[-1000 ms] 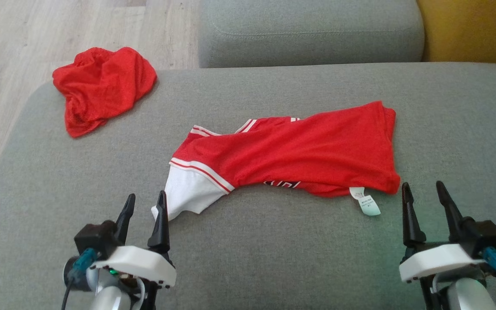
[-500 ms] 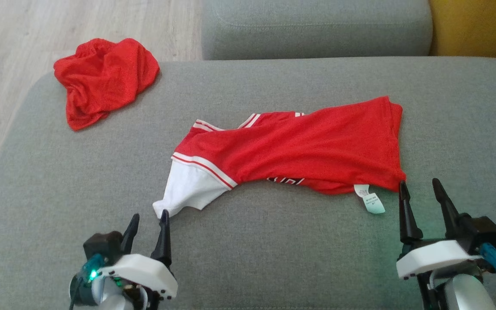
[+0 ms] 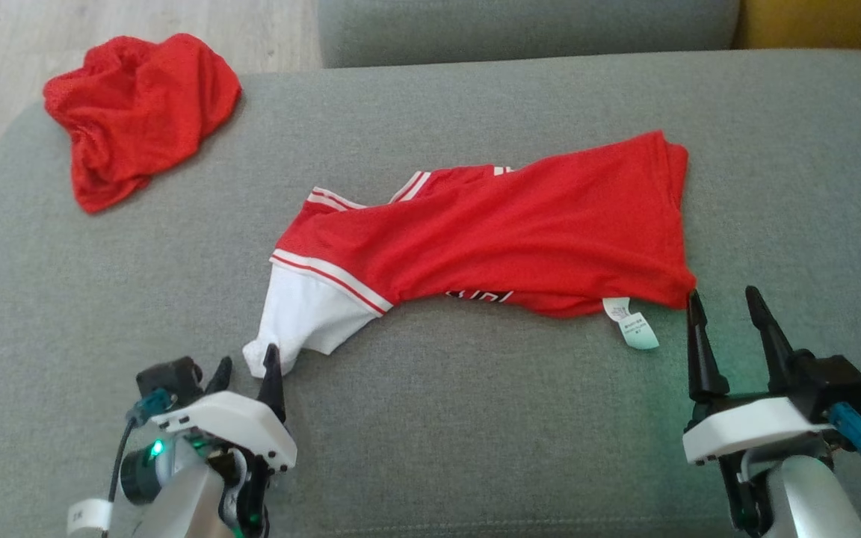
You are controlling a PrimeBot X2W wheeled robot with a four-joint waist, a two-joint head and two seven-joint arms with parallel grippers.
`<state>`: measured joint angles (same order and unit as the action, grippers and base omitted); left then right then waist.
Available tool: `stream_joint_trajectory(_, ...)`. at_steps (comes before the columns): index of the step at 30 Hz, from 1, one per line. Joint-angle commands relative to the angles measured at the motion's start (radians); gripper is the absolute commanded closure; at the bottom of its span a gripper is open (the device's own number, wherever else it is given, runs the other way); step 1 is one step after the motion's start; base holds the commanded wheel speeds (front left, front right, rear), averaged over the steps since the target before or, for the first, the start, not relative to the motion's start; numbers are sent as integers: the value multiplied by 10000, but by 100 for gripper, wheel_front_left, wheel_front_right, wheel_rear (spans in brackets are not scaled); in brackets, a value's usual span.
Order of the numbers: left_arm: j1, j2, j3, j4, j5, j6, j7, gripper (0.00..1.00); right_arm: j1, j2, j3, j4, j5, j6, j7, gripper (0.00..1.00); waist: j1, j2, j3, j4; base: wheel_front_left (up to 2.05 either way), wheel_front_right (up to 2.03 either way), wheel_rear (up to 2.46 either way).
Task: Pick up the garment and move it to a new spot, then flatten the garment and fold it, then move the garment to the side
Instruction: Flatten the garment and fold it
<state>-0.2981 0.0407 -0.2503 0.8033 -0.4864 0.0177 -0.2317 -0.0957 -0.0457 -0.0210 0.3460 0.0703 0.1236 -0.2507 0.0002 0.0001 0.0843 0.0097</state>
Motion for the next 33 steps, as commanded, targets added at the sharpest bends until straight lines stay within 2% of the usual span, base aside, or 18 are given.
stream_joint_trajectory(1,-454,95,194,-80,-63,39,-18,0,-469,-45,254,-353,-16,71,-111,0,-2,-1,65,-58,0,0,0)
stream_joint_trajectory(7,-770,95,-192,617,-447,-101,139,0,-515,-45,205,-368,-18,71,-111,0,-2,-1,168,-115,0,0,0)
stream_joint_trajectory(8,-803,95,-277,675,-498,-143,154,11,-520,-45,193,-368,-21,71,-111,0,-2,-1,174,-115,0,0,0)
stream_joint_trajectory(9,-829,95,-375,714,-551,-203,171,49,-524,-45,181,-368,-24,71,-111,0,-2,-1,179,-113,0,0,0)
stream_joint_trajectory(11,-876,95,-729,802,-694,-387,305,100,-526,-45,142,-362,-32,71,-111,0,-2,-1,183,-90,0,0,0)
stream_joint_trajectory(16,-932,95,-1169,807,-867,-423,310,100,-532,-45,114,-296,-31,71,-111,0,-2,-1,182,-53,0,0,0)
stream_joint_trajectory(22,-998,99,-1169,542,-849,-308,-58,100,-534,-45,-120,135,-151,71,-111,0,-2,-1,174,-4,0,0,0)
stream_joint_trajectory(28,-846,231,-892,-396,-680,-170,-272,100,-895,-45,-758,1128,-360,71,99,0,-2,-1,228,107,0,0,0)
stream_joint_trajectory(33,-487,263,-686,-1500,-429,-63,-295,100,-1572,-45,-912,1999,-180,71,151,0,-2,-1,359,236,0,0,0)
